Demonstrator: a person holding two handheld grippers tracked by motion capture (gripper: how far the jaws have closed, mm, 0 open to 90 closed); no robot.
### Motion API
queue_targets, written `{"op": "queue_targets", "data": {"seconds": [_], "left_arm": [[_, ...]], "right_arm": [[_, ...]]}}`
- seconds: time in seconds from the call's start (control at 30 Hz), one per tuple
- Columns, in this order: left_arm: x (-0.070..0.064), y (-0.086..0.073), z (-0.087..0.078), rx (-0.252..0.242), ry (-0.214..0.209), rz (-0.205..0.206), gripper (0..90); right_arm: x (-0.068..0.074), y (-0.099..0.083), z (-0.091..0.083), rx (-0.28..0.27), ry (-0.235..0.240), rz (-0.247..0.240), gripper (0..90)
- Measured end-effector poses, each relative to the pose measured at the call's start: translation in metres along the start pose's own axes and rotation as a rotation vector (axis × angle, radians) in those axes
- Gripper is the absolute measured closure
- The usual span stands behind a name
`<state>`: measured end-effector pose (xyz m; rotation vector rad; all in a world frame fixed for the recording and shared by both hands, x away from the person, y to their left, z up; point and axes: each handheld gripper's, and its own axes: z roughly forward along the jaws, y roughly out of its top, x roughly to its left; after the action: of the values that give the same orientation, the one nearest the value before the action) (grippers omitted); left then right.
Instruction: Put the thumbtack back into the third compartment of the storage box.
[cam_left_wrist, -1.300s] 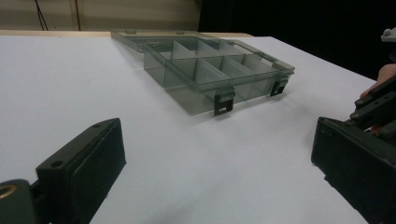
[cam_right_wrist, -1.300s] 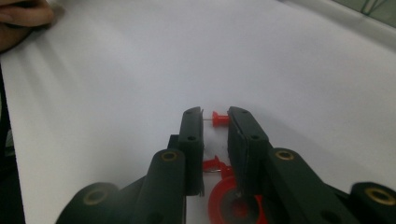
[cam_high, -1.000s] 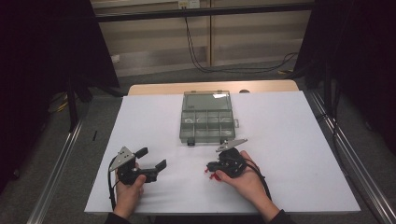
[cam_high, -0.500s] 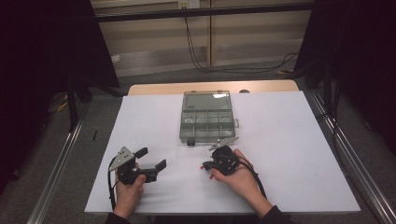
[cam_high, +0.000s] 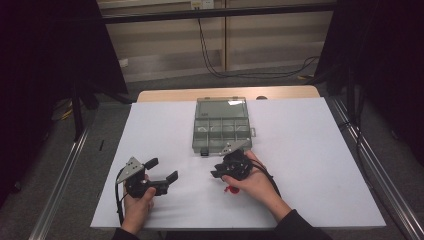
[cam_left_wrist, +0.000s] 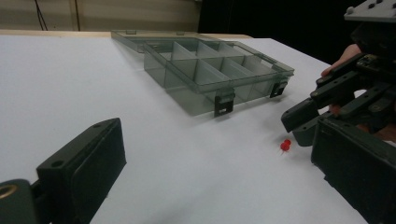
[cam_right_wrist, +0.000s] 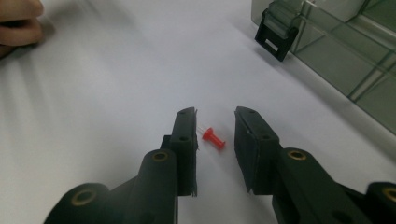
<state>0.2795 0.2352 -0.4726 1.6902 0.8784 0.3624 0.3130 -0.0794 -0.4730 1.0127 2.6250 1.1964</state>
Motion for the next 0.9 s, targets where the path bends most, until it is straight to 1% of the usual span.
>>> {"op": "queue_targets", "data": {"seconds": [0.03,0.1,0.13,0.17,0.2,0.27,0.3,0.33,0.37,0.43,0.5,0.63,0.67,0.8,0.83,0.9], "left_arm": [[0.000,0.000,0.000,0.002,-0.001,0.001,2.9],[0.000,0.000,0.000,0.003,-0.003,0.002,3.0],[0.000,0.000,0.000,0.003,-0.003,0.004,3.0],[0.000,0.000,0.000,0.003,-0.003,0.004,3.0],[0.001,0.000,0.000,0.004,-0.001,0.005,2.9],[0.000,0.000,0.000,0.004,-0.003,0.003,3.0],[0.000,0.000,0.000,0.004,-0.003,0.003,3.0],[0.000,0.000,0.000,0.004,-0.002,0.003,3.0],[0.000,0.000,0.000,0.004,-0.003,0.002,3.0],[0.001,0.000,-0.001,0.004,-0.001,0.005,3.0],[0.000,0.000,0.000,0.004,-0.002,0.003,3.0],[0.000,0.000,0.000,0.003,-0.003,0.003,3.0],[0.000,0.000,0.000,0.003,-0.003,0.003,3.0],[0.000,0.000,0.000,0.003,-0.002,0.003,3.0],[0.000,0.000,-0.001,0.004,-0.002,0.003,3.0],[0.000,0.000,-0.001,0.003,-0.003,0.003,3.0]], "right_arm": [[-0.002,-0.001,0.002,0.001,0.009,-0.021,68.9],[-0.004,-0.002,0.007,0.000,0.010,-0.021,69.2],[-0.005,-0.002,0.008,0.004,0.009,-0.030,69.9],[-0.005,-0.003,0.009,-0.004,0.021,-0.034,70.3],[-0.004,-0.003,0.009,-0.001,0.015,-0.029,71.0],[-0.003,-0.003,0.009,-0.004,0.013,-0.048,73.7],[-0.002,-0.003,0.009,-0.006,0.021,-0.056,75.5],[-0.001,-0.003,0.010,0.002,0.010,-0.058,78.1],[-0.001,-0.003,0.010,0.002,0.005,-0.072,80.7],[0.000,-0.003,0.010,0.010,-0.011,-0.068,85.2],[0.001,-0.003,0.010,0.011,-0.016,-0.056,85.5],[0.005,-0.003,0.010,0.017,-0.044,-0.068,85.7],[0.005,-0.003,0.010,0.019,-0.046,-0.061,85.9],[0.005,-0.002,0.009,0.020,-0.040,-0.046,86.2],[0.005,-0.001,0.008,0.025,-0.036,-0.033,86.2],[0.004,-0.001,0.005,0.017,-0.027,-0.025,86.2]]}}
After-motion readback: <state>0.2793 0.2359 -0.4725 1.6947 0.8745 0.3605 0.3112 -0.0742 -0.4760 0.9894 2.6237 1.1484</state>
